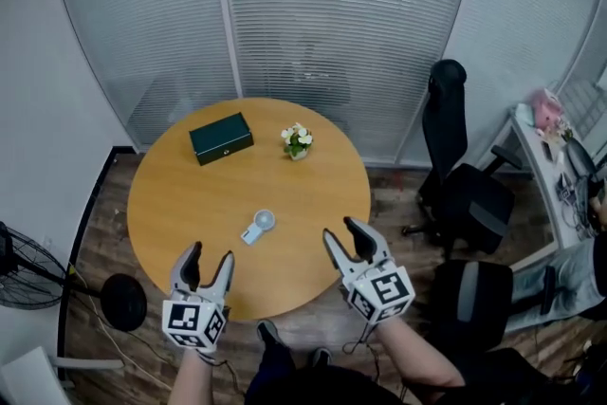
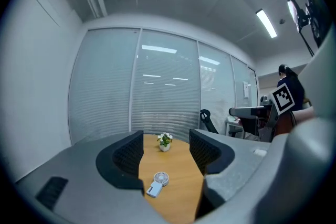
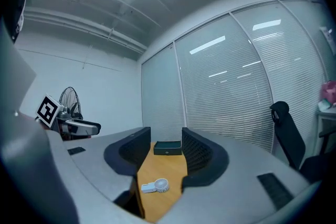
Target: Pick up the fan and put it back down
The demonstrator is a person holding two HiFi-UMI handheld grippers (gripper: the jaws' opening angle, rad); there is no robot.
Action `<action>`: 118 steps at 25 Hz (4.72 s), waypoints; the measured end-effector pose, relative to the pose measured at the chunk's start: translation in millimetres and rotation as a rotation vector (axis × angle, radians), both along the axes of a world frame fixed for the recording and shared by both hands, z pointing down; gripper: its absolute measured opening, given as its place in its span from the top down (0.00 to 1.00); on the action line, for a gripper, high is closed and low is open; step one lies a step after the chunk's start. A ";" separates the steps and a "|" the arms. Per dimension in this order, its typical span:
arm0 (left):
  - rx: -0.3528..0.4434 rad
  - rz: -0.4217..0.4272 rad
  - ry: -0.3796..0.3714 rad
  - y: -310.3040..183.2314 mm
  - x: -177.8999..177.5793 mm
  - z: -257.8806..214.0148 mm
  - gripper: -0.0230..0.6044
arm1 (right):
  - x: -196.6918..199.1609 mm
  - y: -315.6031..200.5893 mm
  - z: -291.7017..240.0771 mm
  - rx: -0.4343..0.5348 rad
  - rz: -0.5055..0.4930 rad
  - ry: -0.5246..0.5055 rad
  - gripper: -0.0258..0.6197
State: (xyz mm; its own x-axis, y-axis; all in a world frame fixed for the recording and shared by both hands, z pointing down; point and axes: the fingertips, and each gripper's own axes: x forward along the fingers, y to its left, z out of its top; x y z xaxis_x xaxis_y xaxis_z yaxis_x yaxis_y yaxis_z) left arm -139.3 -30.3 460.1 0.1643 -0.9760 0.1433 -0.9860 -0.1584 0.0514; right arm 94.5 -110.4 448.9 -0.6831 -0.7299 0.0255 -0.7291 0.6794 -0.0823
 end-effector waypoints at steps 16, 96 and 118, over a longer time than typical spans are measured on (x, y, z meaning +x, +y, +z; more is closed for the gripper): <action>-0.124 0.188 0.020 -109.4 -81.0 82.0 0.53 | -79.4 -66.2 18.0 -0.035 0.156 0.075 0.67; -0.010 0.354 -0.119 -206.9 31.9 -22.9 0.62 | -33.7 -152.2 -19.8 0.006 0.131 -0.017 0.72; 0.243 0.215 -0.028 -192.4 -7.5 -146.4 0.62 | -47.1 -173.6 -112.0 0.198 0.101 -0.042 0.87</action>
